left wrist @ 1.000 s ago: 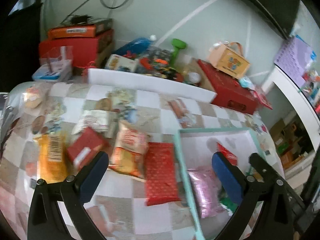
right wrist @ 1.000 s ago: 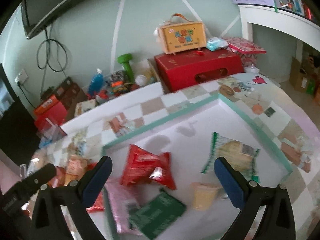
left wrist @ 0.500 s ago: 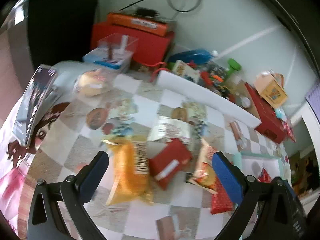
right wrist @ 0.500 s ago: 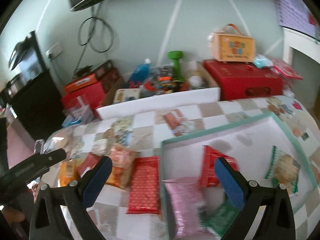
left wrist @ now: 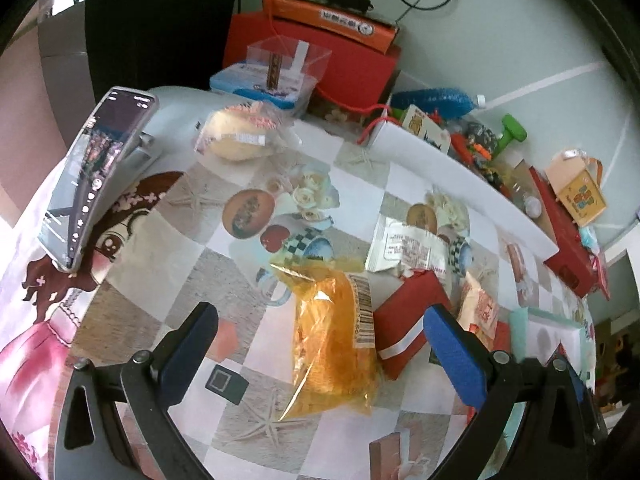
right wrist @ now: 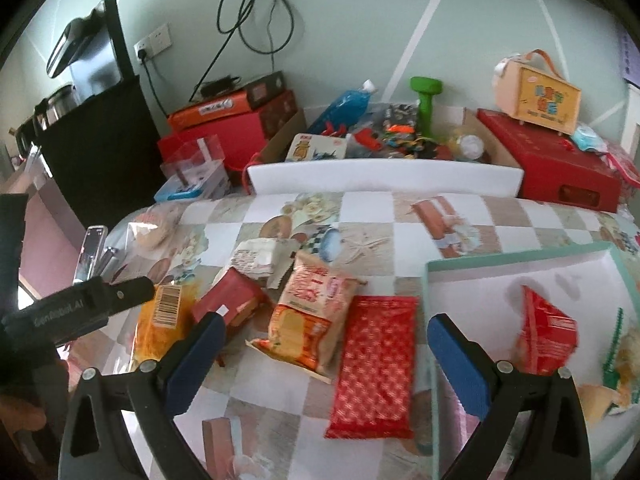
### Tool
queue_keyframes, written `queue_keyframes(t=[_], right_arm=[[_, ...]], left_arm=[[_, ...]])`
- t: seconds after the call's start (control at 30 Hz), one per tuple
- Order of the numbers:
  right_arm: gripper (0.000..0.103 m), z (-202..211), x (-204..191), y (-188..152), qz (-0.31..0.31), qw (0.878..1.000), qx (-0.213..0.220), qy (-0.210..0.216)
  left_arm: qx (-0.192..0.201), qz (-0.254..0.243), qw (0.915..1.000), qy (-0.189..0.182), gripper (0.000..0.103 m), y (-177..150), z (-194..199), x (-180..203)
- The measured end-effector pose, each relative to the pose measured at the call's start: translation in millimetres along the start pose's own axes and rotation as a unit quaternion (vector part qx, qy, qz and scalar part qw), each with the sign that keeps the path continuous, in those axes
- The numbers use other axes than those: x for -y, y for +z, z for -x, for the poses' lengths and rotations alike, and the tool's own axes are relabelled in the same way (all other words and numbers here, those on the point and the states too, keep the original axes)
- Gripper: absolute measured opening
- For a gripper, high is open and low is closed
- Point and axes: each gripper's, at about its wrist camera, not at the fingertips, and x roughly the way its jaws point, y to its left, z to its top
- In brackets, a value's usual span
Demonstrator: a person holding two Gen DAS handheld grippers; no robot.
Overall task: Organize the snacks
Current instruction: 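Move both grippers back over the snacks on the tablecloth, then grasp the yellow bread bag with the left gripper while the right grasps the Yiyuan roll pack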
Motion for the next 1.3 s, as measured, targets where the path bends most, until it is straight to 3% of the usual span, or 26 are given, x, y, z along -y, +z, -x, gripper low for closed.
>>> queue_keyframes(t=[0.07, 0.23, 0.33, 0.43, 0.73, 0.83, 1.3], right_arm=[[0.097, -8.9, -5.0, -0.2, 0.005, 1.0, -0.006, 0.003], [0.085, -29.4, -12.8, -2.0, 0.012, 1.0, -0.023, 0.002], [0.078, -42.3, -15.3, -2.7, 0.014, 0.999, -0.033, -0.005], [0.066, -54.3, -16.7, -4.2, 0.017, 0.999, -0.044, -0.011], [0.054, -73.8, -18.2, -9.6, 0.016, 0.998, -0.066, -0.019], [0.052, -74.8, -18.6, -10.6, 0.015, 0.997, -0.068, -0.017], [0.048, -39.2, -17.2, -6.8, 0.006, 0.999, -0.042, -0.004]], left_arm=[[-0.01, -0.003, 0.9999, -0.001, 0.1, -1.5, -6.9, 1.8], [-0.028, -0.002, 0.9996, 0.003, 0.076, -5.6, -19.0, 1.1], [-0.042, 0.003, 0.9991, 0.003, 0.068, -8.3, -27.0, -1.9], [-0.05, 0.007, 0.9987, -0.004, 0.065, -9.8, -33.1, -3.5], [-0.047, -0.002, 0.9989, 0.005, 0.06, -10.2, -37.4, -0.5], [-0.049, 0.005, 0.9988, -0.005, 0.048, -9.0, -38.8, -1.4], [-0.032, 0.008, 0.9993, -0.017, 0.044, -6.5, -20.1, -0.5]])
